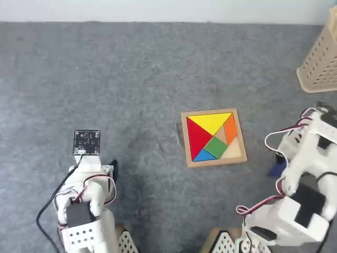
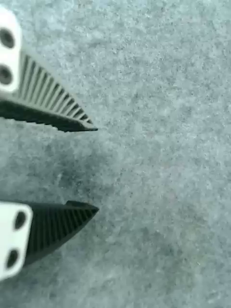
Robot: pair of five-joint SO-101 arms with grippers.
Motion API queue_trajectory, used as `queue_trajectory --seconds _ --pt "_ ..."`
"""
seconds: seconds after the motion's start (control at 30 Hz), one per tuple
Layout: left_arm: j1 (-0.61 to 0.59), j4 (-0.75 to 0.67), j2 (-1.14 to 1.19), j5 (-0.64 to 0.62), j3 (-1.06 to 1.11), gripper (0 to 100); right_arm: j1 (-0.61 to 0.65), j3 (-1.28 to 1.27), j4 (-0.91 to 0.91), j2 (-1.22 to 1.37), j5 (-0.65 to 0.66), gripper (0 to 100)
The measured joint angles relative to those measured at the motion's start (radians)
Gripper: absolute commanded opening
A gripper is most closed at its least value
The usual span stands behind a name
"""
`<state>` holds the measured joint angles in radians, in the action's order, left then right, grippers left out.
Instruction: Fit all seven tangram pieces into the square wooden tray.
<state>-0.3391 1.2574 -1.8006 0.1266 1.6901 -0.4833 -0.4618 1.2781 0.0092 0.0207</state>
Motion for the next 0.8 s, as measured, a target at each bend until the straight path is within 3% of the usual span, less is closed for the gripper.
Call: queue_trajectory --seconds 0.8 --pt "0.0 0.0 0.0 0.0 0.0 23 0.037 -0.041 -0.169 0.135 0.023 22.0"
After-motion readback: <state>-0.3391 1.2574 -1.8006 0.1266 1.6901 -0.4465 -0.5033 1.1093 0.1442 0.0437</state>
